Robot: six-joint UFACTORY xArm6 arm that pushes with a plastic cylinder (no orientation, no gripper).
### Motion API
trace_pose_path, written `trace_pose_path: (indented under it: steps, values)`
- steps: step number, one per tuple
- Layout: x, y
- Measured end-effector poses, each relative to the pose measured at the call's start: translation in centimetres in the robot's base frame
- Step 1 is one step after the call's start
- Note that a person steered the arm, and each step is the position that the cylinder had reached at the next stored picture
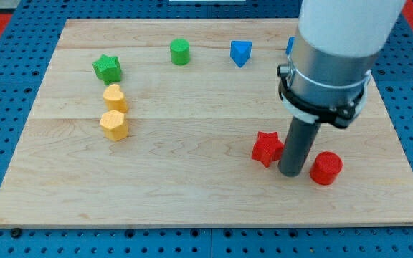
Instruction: Move the yellow hexagon diagonally right to the yellow heart
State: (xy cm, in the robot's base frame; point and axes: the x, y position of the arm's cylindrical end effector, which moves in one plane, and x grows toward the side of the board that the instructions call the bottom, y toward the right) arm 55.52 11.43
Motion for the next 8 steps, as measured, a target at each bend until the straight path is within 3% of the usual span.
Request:
trace_pose_path:
  steps: [1,4,5,6,8]
  values:
    - [3.5,-0.1]
    - [3.1,-20.3]
    - [-0.2,-23.9]
    - [-1.3,-31.7]
    - [-9.5,-32.9]
